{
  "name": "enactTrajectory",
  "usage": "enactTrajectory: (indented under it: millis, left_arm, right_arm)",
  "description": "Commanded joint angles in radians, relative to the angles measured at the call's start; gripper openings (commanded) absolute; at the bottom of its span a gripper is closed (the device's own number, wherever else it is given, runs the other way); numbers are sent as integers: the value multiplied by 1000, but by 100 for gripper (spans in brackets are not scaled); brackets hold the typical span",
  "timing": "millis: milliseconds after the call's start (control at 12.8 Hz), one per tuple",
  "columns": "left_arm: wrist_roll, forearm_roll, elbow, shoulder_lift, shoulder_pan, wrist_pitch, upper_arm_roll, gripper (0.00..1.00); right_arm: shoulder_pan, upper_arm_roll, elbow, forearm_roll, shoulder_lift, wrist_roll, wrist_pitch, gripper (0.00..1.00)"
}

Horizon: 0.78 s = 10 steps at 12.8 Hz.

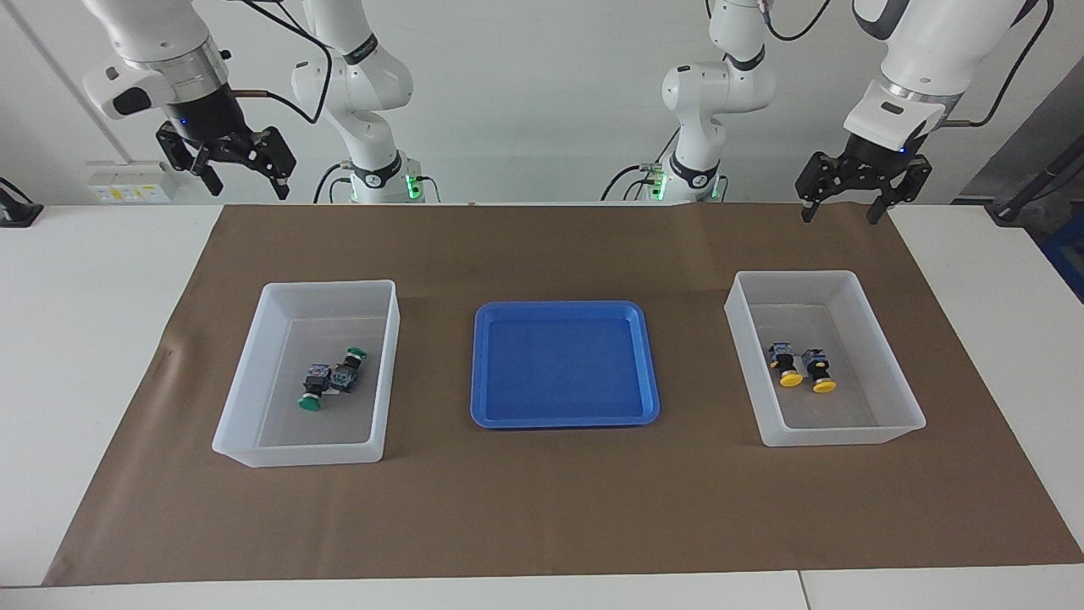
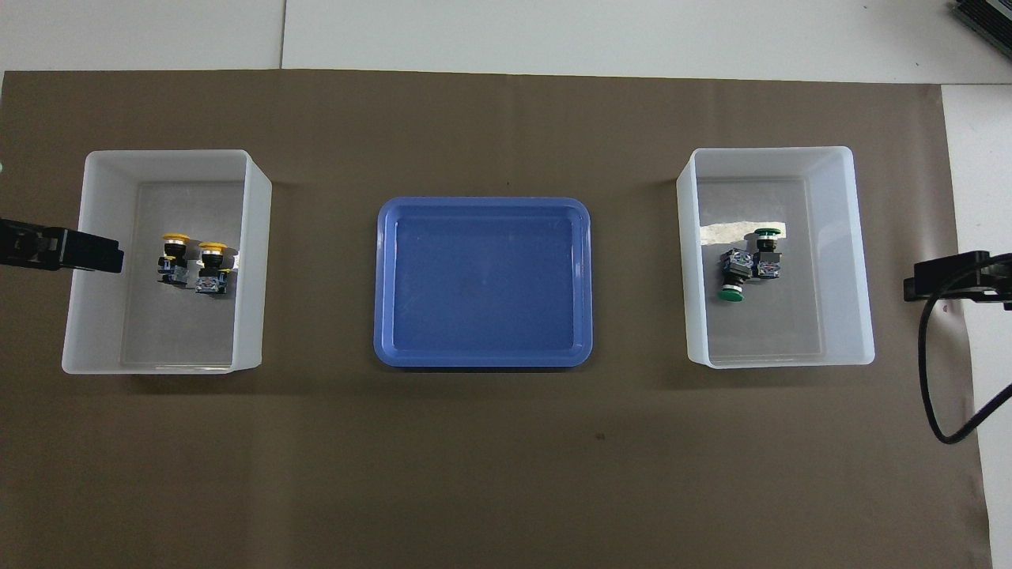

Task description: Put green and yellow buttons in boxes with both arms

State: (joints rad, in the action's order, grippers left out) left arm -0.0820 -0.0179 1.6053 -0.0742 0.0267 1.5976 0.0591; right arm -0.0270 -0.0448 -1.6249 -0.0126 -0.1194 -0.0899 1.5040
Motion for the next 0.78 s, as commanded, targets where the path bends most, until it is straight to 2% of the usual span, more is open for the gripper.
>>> enactTrajectory:
  millis: [0, 78, 235, 706]
  left_arm:
    - [-21, 0, -44, 21, 74, -36, -48, 100]
    - [-21, 7, -45, 24, 111, -50, -85, 100]
    - [-18, 49, -53, 34, 119, -77, -110, 100]
    - [-18, 41, -47, 30, 70, -76, -93, 100]
  right_arm:
    - [9, 6, -16, 19, -19, -13, -4, 100]
    - [9, 6, -16, 19, -19, -13, -4, 100]
    - [9, 6, -16, 19, -19, -13, -4, 100]
    - [9, 6, -16, 19, -19, -13, -2, 100]
